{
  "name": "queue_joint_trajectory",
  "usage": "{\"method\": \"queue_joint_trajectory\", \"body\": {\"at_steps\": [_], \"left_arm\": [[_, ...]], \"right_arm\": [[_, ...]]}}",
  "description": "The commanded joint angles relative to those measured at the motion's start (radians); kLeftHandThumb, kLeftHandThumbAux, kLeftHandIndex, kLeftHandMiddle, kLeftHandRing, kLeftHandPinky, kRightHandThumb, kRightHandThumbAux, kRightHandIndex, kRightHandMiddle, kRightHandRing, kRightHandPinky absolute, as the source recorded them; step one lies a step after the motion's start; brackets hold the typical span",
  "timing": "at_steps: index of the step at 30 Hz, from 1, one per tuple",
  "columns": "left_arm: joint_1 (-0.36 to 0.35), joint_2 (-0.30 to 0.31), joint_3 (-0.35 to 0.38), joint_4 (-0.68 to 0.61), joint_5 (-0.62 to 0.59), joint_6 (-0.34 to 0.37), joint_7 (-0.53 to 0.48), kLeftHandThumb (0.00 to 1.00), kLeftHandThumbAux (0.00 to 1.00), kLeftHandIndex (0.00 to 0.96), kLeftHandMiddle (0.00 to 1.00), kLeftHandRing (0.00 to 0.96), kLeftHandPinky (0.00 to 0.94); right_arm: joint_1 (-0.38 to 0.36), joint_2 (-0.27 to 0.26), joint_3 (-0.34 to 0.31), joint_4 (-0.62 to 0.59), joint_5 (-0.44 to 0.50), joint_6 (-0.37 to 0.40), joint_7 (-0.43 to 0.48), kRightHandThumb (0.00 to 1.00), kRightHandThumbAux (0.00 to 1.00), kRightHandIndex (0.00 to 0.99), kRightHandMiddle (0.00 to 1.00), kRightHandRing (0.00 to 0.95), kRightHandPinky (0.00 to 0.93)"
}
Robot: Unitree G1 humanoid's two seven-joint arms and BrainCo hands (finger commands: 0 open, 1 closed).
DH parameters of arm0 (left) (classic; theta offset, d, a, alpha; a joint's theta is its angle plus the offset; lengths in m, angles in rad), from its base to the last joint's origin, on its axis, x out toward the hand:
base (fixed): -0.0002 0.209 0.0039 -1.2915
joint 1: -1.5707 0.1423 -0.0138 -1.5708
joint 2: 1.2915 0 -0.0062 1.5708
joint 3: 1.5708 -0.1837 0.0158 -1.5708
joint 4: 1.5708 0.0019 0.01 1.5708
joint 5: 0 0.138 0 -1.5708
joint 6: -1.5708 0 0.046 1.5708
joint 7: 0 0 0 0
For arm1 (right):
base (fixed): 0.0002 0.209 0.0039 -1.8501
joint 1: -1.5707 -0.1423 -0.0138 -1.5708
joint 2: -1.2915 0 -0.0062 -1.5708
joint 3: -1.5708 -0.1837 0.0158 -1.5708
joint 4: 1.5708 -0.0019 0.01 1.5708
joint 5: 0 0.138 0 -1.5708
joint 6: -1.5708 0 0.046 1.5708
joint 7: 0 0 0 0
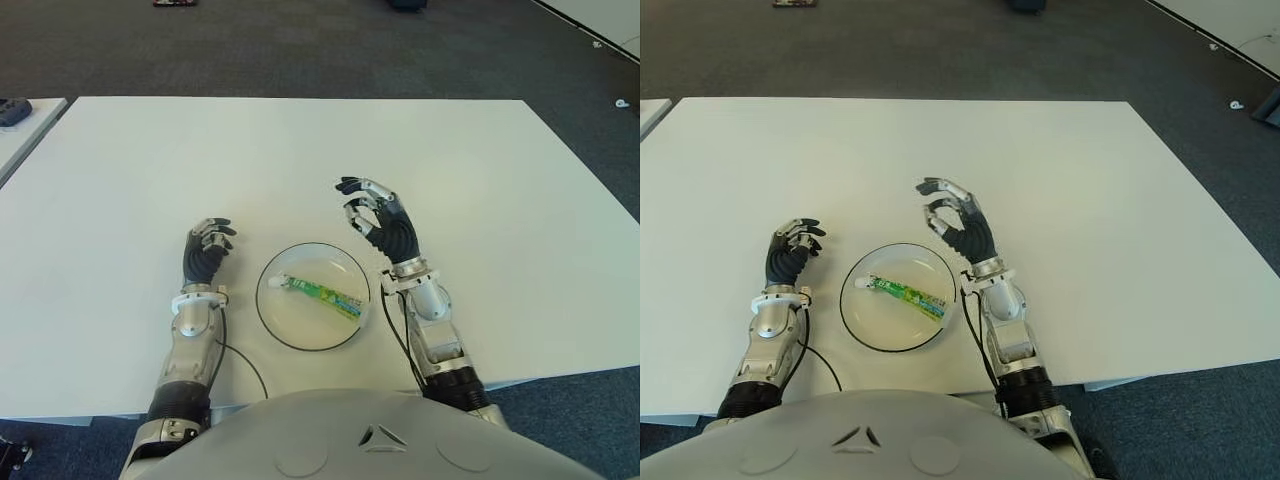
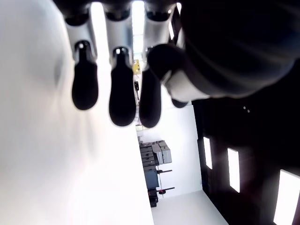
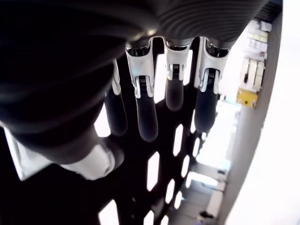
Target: Put the toothpaste on the table into the plate.
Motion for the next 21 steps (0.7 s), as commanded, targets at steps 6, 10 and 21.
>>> {"method": "queue_joint_trajectory", "body": {"at_steps": [6,10,21], "left_arm": [[-0.002,0.002,-0.001,0.010,0.011,-0.002,0.011,0.832,0.683,0.396,0.505,0.643,0.627],[-0.003,0.002,-0.002,0.012,0.009,-0.009,0.007,0.832,0.683,0.394,0.507,0.645,0.628],[-0.006,0.001,-0.003,0.013,0.005,-0.019,0.002,0.831,0.683,0.394,0.504,0.640,0.610]], "right_arm": [[-0.016,0.034,-0.089,0.115,0.002,-0.033,-0.062,0.699,0.726,0.423,0.416,0.407,0.439],[-0.016,0.033,-0.109,0.138,-0.036,-0.015,-0.104,0.701,0.728,0.424,0.433,0.424,0.438],[-0.019,0.036,-0.141,0.176,-0.060,0.090,-0.162,0.698,0.733,0.422,0.436,0.426,0.424]]}}
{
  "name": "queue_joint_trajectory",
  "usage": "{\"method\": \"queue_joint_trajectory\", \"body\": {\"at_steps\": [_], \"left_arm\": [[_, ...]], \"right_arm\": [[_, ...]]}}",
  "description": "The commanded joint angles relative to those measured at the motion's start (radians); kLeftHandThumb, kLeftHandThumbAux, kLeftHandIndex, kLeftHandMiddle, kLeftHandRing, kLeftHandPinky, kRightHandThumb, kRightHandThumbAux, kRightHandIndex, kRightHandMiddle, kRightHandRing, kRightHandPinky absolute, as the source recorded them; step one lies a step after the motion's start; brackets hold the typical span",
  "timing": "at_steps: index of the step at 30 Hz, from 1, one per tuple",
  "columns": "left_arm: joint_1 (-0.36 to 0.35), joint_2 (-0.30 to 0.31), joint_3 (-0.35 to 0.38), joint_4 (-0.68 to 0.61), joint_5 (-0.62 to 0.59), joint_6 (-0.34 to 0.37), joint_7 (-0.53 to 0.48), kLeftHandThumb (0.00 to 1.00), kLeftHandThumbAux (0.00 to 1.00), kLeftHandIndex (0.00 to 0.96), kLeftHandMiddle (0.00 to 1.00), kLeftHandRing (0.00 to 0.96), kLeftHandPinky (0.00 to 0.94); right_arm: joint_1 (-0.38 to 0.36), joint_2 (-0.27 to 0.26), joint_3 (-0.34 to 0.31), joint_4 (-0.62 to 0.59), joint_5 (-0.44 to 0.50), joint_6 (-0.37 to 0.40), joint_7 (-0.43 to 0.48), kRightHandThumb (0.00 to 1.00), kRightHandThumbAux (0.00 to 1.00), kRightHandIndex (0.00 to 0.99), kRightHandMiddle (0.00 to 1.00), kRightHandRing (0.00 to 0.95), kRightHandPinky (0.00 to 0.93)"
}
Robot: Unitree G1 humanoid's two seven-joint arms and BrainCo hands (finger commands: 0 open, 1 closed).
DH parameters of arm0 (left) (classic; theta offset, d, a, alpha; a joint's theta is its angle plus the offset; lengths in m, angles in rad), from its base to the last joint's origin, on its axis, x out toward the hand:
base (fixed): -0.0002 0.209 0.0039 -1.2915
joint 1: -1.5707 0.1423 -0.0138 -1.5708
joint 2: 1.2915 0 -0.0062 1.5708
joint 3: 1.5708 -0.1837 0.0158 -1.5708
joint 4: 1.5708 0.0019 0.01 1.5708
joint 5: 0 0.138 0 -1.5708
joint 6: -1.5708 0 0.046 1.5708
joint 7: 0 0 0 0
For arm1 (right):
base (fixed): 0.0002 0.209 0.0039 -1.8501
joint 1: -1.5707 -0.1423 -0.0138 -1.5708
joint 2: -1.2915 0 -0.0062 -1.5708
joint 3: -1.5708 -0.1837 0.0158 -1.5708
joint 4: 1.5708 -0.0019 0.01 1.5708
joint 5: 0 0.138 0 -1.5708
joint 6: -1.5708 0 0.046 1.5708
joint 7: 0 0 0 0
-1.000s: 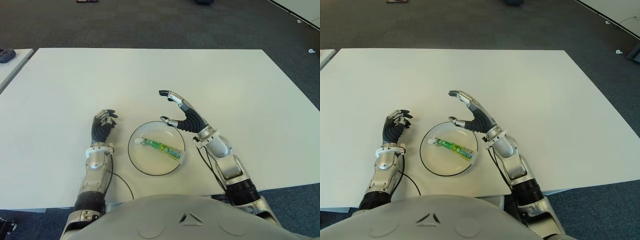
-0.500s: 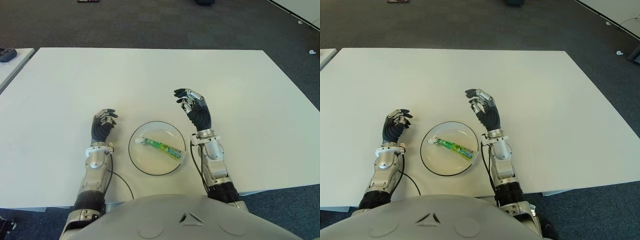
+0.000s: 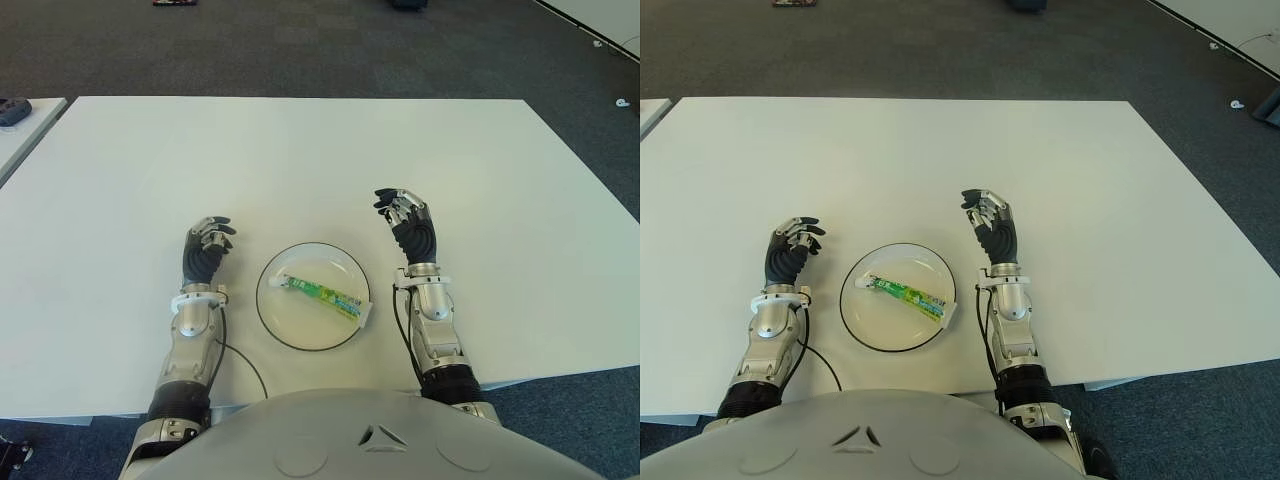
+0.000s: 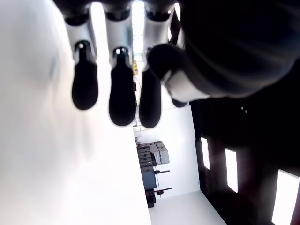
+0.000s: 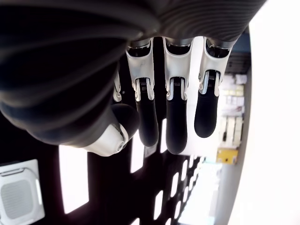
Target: Put the toothpaste on the table into the plate.
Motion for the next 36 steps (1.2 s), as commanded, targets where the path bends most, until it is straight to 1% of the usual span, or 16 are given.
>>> {"method": "queue_joint_trajectory", "body": {"at_steps": [1,9,22,27,36], "left_arm": [[-0.005,0.000,-0.004,0.009,0.004,0.003,0.001,0.831,0.683,0.394,0.503,0.637,0.603],[-0.003,-0.006,-0.006,-0.009,-0.012,0.020,-0.010,0.832,0.684,0.398,0.494,0.627,0.608],[-0.002,-0.008,-0.010,-0.024,-0.016,0.048,-0.007,0.833,0.683,0.399,0.493,0.630,0.609],[0.002,-0.010,-0.011,-0.026,-0.013,0.030,-0.002,0.833,0.683,0.401,0.492,0.625,0.601],[-0.003,-0.003,-0.009,-0.018,-0.011,0.039,-0.006,0.834,0.682,0.404,0.491,0.625,0.603]], "right_arm": [[-0.006,0.007,-0.012,0.021,-0.003,0.058,-0.013,0.698,0.733,0.422,0.437,0.427,0.425],[-0.002,0.007,-0.022,0.034,0.015,0.096,-0.001,0.701,0.731,0.423,0.457,0.442,0.457],[-0.012,-0.006,-0.030,0.068,0.006,0.184,0.000,0.709,0.733,0.420,0.444,0.430,0.433],[-0.013,-0.010,-0.030,0.073,0.005,0.206,0.000,0.710,0.733,0.420,0.434,0.424,0.430],[-0.023,-0.015,-0.029,0.090,0.003,0.229,0.002,0.712,0.733,0.419,0.431,0.420,0.430]]}}
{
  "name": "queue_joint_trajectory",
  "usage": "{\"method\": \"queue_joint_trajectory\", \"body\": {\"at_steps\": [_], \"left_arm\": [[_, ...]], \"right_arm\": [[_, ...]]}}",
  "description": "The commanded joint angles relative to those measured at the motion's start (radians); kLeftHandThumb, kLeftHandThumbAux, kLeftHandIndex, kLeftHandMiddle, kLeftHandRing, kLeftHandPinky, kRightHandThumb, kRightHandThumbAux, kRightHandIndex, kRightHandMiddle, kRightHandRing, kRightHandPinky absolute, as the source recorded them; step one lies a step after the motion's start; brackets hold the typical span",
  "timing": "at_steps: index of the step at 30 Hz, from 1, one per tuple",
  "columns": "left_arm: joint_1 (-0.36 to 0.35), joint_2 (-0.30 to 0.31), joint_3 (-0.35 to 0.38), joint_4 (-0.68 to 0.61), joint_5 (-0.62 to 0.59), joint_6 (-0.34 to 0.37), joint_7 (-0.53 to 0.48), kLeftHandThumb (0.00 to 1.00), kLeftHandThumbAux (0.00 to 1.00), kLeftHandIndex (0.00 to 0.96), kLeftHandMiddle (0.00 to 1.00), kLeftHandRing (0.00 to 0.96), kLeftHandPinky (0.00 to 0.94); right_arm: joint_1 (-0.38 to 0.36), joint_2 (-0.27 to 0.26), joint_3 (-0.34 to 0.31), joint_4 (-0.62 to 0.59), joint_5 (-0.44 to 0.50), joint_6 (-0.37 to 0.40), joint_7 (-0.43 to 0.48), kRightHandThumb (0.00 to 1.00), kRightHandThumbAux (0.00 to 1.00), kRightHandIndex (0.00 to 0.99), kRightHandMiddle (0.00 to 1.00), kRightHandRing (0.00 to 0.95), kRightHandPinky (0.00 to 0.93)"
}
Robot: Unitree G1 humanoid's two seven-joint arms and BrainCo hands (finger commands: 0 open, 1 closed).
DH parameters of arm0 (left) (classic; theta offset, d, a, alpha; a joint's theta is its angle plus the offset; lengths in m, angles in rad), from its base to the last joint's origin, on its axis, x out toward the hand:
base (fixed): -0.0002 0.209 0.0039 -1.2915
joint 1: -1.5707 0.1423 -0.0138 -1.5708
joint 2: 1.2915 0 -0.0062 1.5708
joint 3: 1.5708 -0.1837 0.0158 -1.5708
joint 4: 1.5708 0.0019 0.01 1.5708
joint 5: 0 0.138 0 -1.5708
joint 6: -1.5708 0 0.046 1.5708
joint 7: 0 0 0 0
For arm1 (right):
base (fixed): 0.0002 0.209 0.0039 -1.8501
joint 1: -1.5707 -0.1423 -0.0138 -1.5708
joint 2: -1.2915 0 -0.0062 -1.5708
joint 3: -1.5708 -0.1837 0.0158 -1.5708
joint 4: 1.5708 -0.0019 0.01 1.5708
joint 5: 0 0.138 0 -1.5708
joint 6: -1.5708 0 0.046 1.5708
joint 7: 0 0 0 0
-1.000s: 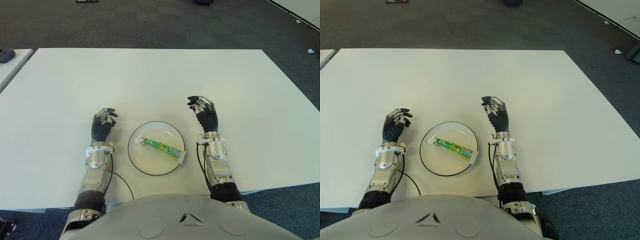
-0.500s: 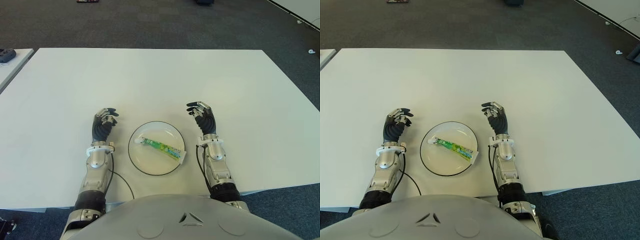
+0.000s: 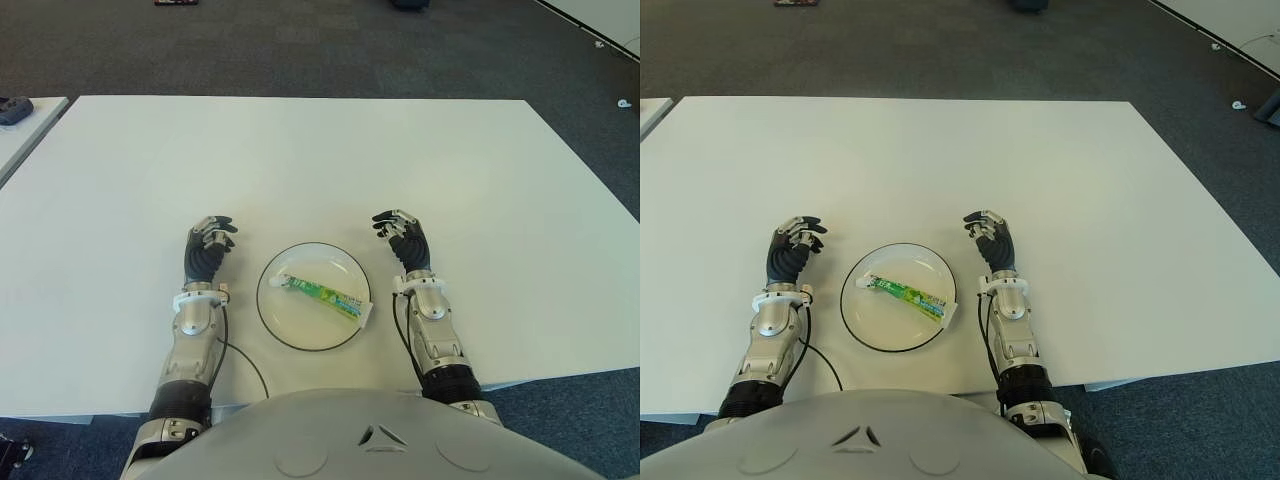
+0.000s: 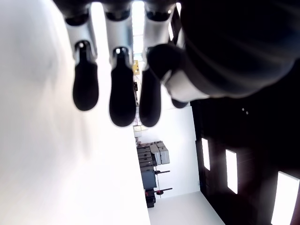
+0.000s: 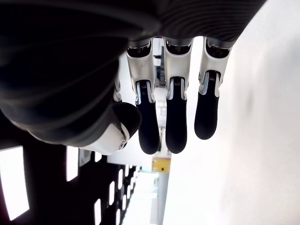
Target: Put the toothpaste on the table into the plate.
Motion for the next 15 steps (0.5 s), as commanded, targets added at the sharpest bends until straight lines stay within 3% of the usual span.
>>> {"method": "queue_joint_trajectory", "body": {"at_steps": [1,15], "left_arm": [[-0.004,0.002,-0.001,0.003,-0.002,0.009,-0.008,0.834,0.682,0.403,0.491,0.624,0.601],[-0.010,0.006,-0.002,0.006,-0.013,0.010,-0.018,0.833,0.682,0.400,0.497,0.638,0.616]], "right_arm": [[-0.015,-0.002,-0.002,0.017,-0.003,0.033,0.004,0.712,0.733,0.419,0.432,0.421,0.431],[-0.019,-0.006,0.001,0.014,-0.009,0.070,0.012,0.712,0.733,0.418,0.436,0.428,0.437]]}}
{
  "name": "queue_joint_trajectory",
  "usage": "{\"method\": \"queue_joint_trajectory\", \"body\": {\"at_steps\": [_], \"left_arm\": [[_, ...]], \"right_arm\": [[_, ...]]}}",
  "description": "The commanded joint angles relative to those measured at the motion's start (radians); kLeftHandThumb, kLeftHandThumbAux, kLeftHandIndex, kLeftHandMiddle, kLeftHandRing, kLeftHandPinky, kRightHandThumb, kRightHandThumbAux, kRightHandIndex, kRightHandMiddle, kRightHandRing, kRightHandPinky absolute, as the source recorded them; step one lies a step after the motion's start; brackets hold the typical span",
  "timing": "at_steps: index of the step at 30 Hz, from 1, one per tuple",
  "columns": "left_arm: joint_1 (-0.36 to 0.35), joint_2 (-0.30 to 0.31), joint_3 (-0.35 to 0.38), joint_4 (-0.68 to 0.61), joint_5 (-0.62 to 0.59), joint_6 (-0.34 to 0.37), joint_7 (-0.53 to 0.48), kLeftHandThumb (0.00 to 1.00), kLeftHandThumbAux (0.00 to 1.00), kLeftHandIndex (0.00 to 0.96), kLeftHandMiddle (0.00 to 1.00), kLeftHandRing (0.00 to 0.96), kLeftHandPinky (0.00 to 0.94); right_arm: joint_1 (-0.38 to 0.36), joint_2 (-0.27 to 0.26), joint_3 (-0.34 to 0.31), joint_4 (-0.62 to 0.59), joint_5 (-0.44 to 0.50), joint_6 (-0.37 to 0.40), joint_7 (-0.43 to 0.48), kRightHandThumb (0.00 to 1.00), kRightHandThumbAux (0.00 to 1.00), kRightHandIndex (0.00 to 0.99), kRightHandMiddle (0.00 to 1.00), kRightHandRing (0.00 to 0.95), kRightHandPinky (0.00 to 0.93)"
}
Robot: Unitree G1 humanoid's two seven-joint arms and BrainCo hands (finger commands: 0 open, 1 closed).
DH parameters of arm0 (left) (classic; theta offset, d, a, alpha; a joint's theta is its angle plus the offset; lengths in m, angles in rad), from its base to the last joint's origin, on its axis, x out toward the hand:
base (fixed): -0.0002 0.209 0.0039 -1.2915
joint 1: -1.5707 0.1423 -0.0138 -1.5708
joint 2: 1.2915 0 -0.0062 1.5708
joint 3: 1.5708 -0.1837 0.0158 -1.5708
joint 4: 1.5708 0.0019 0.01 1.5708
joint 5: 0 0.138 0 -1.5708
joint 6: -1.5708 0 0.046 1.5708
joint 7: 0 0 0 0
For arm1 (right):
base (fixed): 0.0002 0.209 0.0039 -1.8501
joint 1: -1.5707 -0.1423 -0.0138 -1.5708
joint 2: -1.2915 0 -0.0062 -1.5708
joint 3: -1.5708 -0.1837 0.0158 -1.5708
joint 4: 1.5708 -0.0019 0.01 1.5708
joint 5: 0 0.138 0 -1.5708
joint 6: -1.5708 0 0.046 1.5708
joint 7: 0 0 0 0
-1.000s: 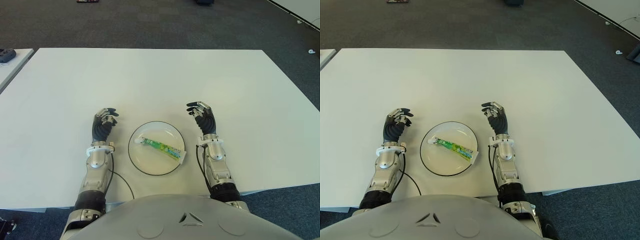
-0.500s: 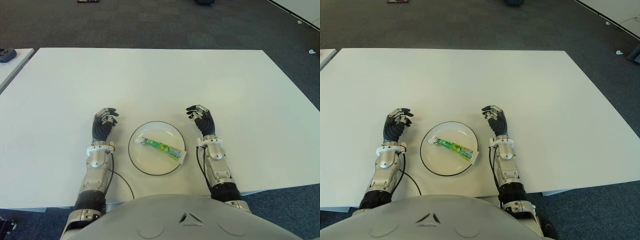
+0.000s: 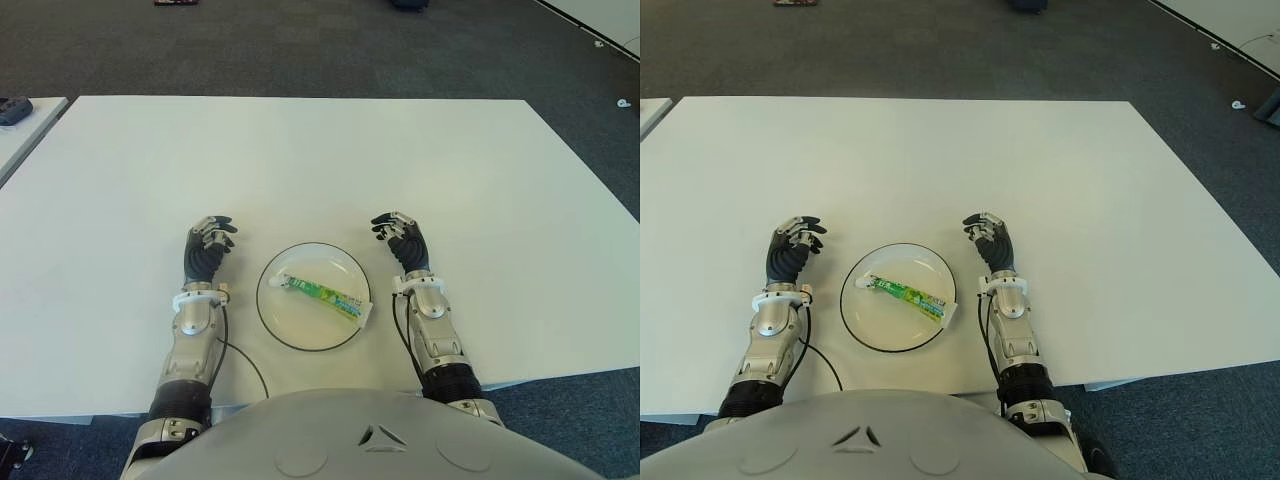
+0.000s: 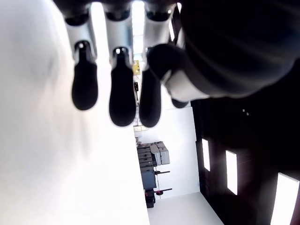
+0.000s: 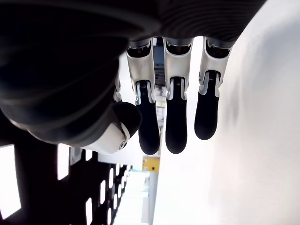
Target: Put the toothpaste on the table into the plate.
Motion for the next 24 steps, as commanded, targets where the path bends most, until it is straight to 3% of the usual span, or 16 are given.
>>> {"method": "queue_joint_trajectory", "body": {"at_steps": [1,24], "left_arm": [[-0.009,0.006,-0.002,0.005,-0.005,0.006,-0.019,0.833,0.682,0.400,0.497,0.639,0.613],[-0.014,0.007,0.000,0.025,-0.020,-0.036,-0.028,0.832,0.682,0.403,0.493,0.629,0.599]], "right_arm": [[-0.013,-0.004,0.000,0.008,-0.003,0.028,0.006,0.711,0.733,0.418,0.436,0.429,0.437],[-0.016,-0.004,0.006,0.008,-0.016,0.049,-0.003,0.709,0.734,0.417,0.434,0.426,0.436]]}}
